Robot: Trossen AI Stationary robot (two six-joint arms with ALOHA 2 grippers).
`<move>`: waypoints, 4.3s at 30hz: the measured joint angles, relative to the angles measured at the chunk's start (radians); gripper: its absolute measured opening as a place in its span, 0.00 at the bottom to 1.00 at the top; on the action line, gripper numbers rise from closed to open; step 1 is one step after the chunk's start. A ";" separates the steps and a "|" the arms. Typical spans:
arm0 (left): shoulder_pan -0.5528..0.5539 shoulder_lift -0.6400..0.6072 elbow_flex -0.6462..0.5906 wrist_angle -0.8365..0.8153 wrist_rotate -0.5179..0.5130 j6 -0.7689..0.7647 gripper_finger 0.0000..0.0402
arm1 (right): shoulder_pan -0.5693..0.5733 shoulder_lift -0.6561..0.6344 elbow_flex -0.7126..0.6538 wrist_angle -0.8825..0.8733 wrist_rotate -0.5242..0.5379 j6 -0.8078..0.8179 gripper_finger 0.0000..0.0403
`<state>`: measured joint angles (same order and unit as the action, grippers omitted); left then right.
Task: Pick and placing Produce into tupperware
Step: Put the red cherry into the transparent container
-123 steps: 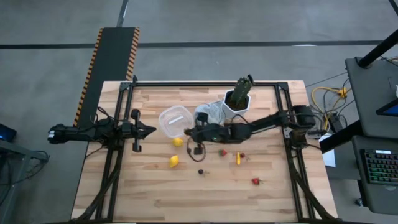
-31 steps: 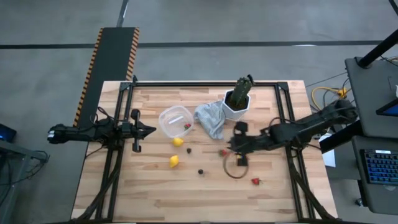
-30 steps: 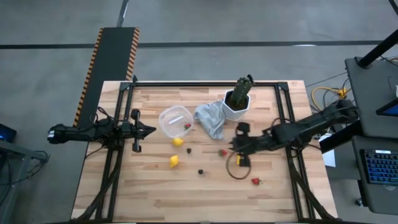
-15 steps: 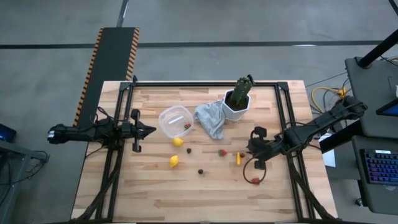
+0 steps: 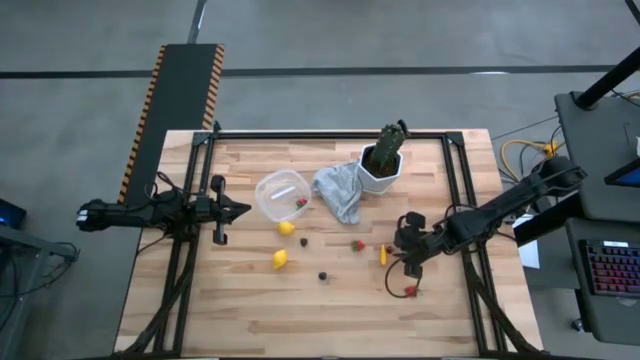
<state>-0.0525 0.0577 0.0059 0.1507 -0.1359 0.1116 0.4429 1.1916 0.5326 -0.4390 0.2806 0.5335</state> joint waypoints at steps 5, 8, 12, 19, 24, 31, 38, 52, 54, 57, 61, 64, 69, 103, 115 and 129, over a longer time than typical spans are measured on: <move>0.000 0.000 0.000 -0.001 0.000 0.000 0.00 | -0.001 0.063 -0.008 0.035 0.012 0.016 0.50; 0.000 0.000 0.000 -0.001 0.000 0.000 0.00 | -0.001 0.109 -0.009 0.074 0.019 0.016 0.50; 0.000 0.000 0.000 -0.001 0.000 0.000 0.00 | -0.001 0.176 -0.002 0.082 0.019 0.016 0.50; 0.000 0.000 0.000 -0.001 0.000 0.000 0.00 | -0.002 0.226 0.005 0.104 0.028 0.016 0.50; 0.000 0.000 0.000 -0.001 0.000 0.000 0.00 | -0.003 0.217 0.004 0.135 0.028 0.016 0.50; -0.001 0.000 0.000 -0.002 0.000 0.000 0.00 | -0.003 0.217 0.004 0.137 0.034 0.016 0.50; -0.001 0.000 0.000 -0.002 0.000 0.000 0.00 | -0.003 0.217 0.004 0.136 0.035 0.016 0.50; 0.000 0.000 0.000 -0.002 0.000 0.000 0.00 | -0.003 0.217 0.004 0.130 0.035 0.015 0.34; 0.000 0.000 0.000 -0.002 0.000 0.000 0.00 | -0.003 0.217 0.004 0.130 0.035 0.015 0.29; 0.000 0.000 0.000 -0.002 0.000 0.000 0.00 | -0.003 0.217 0.004 0.130 0.036 0.013 0.23; 0.000 0.000 0.000 -0.002 0.000 0.000 0.00 | -0.003 0.217 0.004 0.130 0.037 0.013 0.16; 0.000 0.000 0.000 -0.002 0.000 0.000 0.00 | -0.003 0.217 0.004 0.131 0.037 0.013 0.15; 0.000 0.000 0.000 -0.002 0.000 0.000 0.00 | -0.003 0.217 0.006 0.128 0.037 0.014 0.14; -0.001 0.006 0.000 0.001 0.000 0.000 0.00 | -0.170 0.280 0.236 0.586 0.164 -0.483 0.14; 0.000 0.012 0.000 -0.001 0.000 0.000 0.00 | -0.265 0.544 0.505 0.617 0.154 -0.673 0.14; 0.000 0.014 0.000 -0.001 0.001 0.000 0.00 | -0.435 0.799 0.801 0.568 0.076 -0.805 0.14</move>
<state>-0.0525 0.0712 0.0059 0.1496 -0.1351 0.1117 0.0080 1.9904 1.3338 0.1285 0.3561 -0.2712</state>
